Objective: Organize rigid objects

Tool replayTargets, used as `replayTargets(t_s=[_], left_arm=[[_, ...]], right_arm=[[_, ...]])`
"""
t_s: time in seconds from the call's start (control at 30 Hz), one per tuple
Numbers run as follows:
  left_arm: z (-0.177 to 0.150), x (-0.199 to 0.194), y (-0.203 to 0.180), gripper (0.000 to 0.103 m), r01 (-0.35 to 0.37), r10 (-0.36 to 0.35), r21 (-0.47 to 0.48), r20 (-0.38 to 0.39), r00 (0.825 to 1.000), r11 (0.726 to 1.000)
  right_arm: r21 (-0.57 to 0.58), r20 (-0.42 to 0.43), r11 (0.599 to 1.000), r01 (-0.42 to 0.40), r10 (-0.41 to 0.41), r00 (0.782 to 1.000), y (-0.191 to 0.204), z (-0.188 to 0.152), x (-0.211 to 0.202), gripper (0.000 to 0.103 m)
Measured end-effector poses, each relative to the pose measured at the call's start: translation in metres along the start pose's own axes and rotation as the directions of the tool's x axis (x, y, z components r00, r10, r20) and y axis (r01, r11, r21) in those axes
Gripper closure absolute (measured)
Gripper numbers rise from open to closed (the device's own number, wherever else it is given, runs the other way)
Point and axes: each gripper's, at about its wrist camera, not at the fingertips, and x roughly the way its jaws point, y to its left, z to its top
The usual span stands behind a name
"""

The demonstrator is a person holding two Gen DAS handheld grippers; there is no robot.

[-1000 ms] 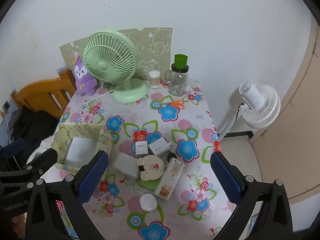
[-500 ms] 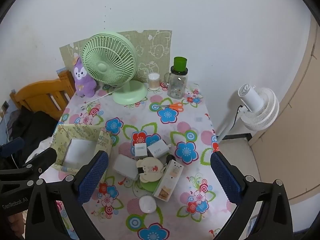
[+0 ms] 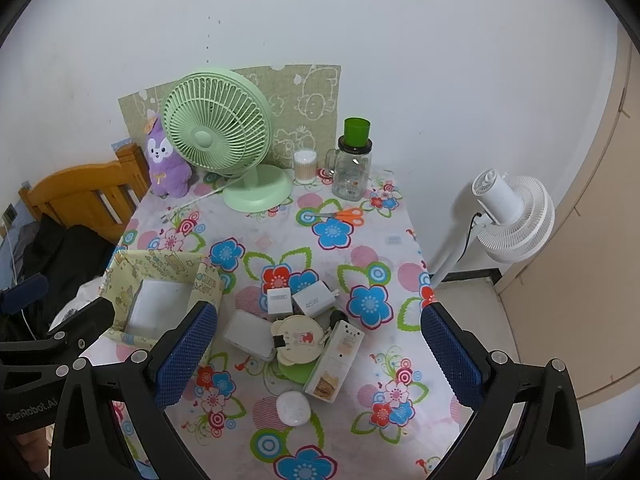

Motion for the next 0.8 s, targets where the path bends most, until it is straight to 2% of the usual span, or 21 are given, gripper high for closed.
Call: replayTargets(t_s=[0.8], left_arm=[[0.001, -0.0079, -0.0006, 0.002, -0.018, 0.017, 0.022, 0.045, 0.999, 1.0]], right_arm=[[-0.002, 0.028, 1.0, 0.007, -0.007, 1.0, 0.0014, 0.004, -0.0081, 0.0]])
